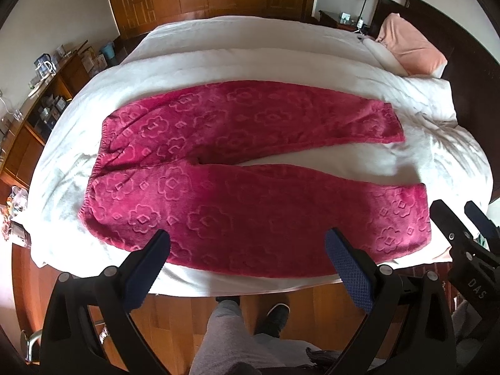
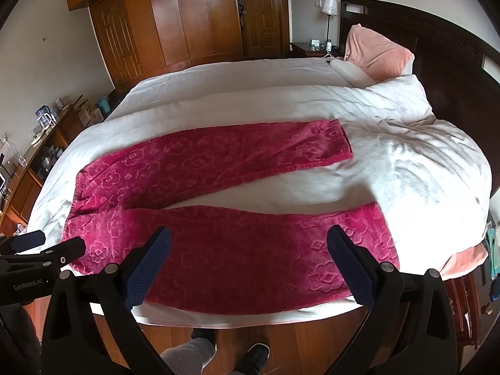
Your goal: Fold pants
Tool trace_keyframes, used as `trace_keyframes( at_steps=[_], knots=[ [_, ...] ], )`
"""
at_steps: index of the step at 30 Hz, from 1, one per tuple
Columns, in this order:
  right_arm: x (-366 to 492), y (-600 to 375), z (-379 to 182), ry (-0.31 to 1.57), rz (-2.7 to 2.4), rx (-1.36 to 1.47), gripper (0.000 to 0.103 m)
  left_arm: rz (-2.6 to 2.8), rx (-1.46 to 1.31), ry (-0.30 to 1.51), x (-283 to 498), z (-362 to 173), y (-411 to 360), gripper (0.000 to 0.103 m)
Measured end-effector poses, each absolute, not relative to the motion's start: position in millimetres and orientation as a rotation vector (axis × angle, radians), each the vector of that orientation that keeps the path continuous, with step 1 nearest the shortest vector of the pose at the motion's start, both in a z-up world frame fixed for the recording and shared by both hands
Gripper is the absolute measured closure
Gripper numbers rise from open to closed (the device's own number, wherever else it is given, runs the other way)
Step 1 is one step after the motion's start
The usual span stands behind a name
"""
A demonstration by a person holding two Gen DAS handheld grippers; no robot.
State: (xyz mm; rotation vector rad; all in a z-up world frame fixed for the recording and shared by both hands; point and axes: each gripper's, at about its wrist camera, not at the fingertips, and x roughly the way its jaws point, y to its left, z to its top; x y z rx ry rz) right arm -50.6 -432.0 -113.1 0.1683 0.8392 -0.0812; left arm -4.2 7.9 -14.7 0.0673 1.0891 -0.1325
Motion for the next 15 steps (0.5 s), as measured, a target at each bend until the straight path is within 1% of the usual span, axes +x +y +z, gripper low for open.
trace_keyframes(
  at_steps=[15],
  knots=[
    [-37.2,-448.5,-121.9,0.854,-0.092,0.188,0.003,-0.151,0.079,1.095,4.2,-18.6,-5.5,0.005]
  ],
)
